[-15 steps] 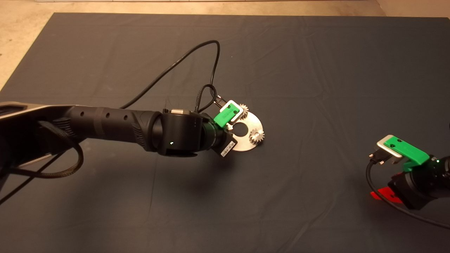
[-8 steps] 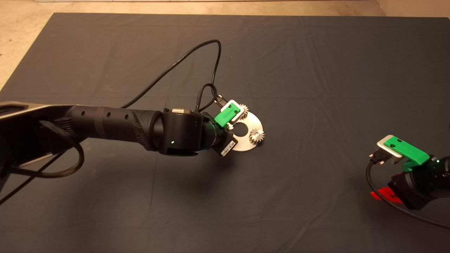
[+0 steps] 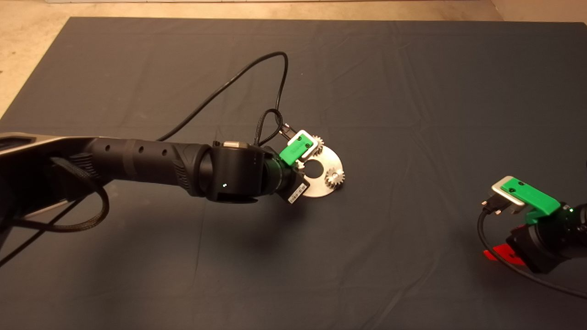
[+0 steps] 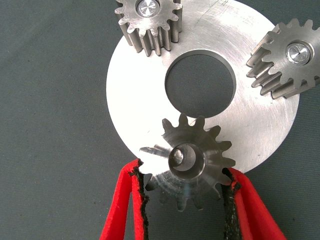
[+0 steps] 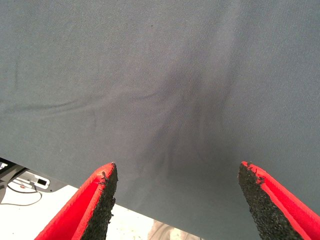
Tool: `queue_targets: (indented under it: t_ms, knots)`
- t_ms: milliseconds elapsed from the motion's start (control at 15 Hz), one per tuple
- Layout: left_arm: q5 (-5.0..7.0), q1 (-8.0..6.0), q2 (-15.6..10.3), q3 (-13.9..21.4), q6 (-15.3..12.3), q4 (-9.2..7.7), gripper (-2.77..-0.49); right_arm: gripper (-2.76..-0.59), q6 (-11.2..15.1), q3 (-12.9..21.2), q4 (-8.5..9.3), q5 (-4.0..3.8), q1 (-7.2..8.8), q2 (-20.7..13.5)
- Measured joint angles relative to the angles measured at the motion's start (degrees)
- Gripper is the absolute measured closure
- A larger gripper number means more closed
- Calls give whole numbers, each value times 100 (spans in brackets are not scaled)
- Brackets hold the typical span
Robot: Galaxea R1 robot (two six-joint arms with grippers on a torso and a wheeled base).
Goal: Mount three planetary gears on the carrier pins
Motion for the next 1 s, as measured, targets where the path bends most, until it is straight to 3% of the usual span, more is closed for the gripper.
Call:
queue_targets:
  t_ms: [1000]
  knots:
    - [9, -10, 82, -59, -3, 50, -64, -178, 0, 0, 0, 0, 0, -1]
